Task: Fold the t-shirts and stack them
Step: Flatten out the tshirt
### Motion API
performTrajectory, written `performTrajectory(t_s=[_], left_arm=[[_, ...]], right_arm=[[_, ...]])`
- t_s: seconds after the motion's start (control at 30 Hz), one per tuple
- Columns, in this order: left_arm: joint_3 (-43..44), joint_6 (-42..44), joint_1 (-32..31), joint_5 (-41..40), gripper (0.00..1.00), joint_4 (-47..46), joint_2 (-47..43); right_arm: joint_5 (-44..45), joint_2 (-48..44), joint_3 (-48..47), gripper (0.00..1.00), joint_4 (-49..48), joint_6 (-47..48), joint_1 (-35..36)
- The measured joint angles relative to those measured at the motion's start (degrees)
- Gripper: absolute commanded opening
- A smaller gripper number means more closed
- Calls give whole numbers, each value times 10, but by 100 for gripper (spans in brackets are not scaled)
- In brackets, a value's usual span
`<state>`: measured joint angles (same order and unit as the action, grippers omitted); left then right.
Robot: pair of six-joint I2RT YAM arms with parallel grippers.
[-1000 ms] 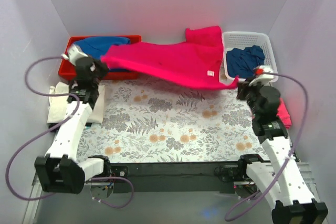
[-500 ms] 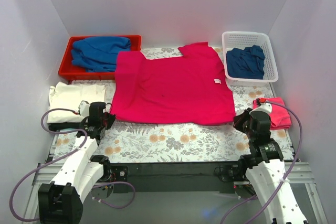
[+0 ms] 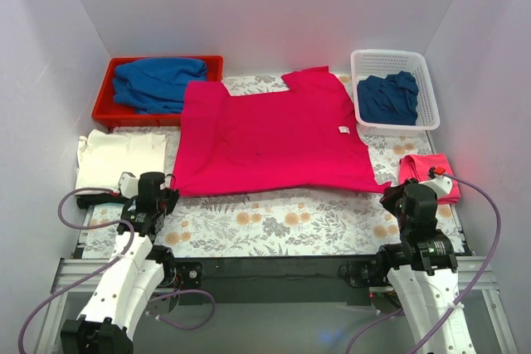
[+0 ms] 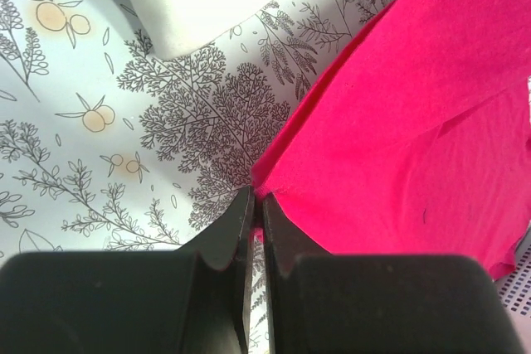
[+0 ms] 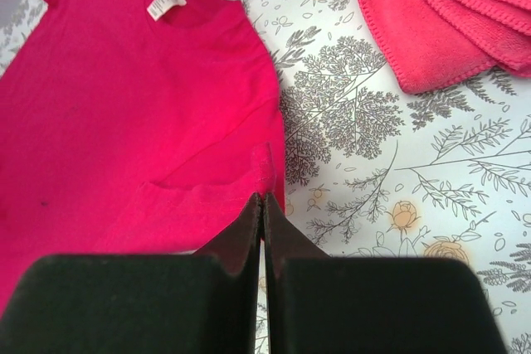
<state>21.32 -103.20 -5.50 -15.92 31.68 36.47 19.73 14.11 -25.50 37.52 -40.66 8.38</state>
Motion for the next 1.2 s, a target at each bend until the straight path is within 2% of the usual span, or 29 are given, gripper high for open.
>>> performTrajectory(t_s=[0.27,0.57,0.87,1.07,1.2], left_arm=[[0,-15,-2,-15,0,42,-56],[3,-35,-3,-15,0,73,-85],[17,-73,-22,-34,0,113,-98],[18,-80,-25,-45,0,117,-77],[17,-72,-25,-48,0,90,-30]], right_arm=[[13,47,-53,1,52,-23,0],[11,29,-99,1,112,-38,0],[14,22,-100,1,159,-62,0],[11,22,-98,1,161,-73,0],[5,33,-66,1,121,-68,0]])
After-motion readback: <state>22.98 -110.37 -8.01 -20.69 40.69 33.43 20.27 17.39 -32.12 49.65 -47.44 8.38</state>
